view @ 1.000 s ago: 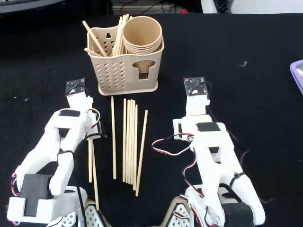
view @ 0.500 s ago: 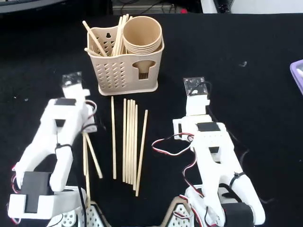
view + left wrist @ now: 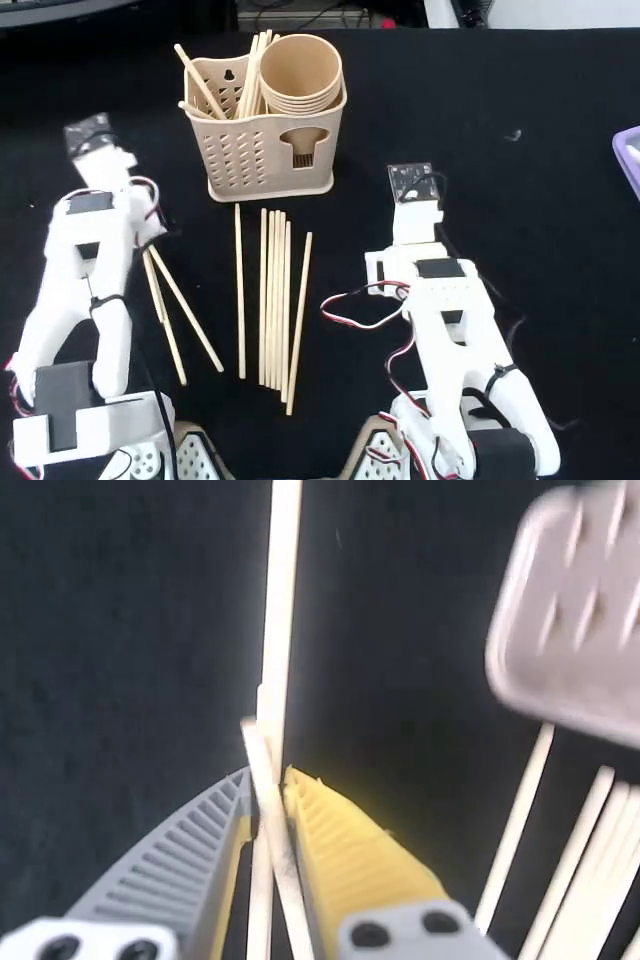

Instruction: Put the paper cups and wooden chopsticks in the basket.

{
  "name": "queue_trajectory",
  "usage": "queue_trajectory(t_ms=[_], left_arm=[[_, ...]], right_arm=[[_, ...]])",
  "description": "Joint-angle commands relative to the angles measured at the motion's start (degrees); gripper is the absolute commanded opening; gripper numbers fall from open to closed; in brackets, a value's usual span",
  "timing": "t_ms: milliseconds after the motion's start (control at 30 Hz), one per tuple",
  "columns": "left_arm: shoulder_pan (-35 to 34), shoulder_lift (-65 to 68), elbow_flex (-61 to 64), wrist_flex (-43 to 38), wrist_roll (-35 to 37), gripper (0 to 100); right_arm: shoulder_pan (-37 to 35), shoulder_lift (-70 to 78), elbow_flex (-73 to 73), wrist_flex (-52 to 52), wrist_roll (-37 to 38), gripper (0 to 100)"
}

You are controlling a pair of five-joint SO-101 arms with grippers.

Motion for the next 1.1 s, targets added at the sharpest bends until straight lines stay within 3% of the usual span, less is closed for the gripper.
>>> queue_trajectory(t_ms=[0,433,833,1067], left_arm=[[-2.2,-4.1,-5.1,-3.8,1.2,3],[-2.7,-23.7,6.0,-28.4,1.5,3],[0.8,-45.5,7.3,-40.4,4.3,3],[7.3,-45.1,1.9,-45.9,6.4,3]], right_arm=[[0.6,-2.2,-0.1,-1.0,0.2,16.0],[0.6,-2.2,-0.1,-1.0,0.2,16.0],[0.5,-2.2,0.0,-1.0,0.2,16.0],[0.5,-2.2,0.0,-1.0,0.2,16.0]])
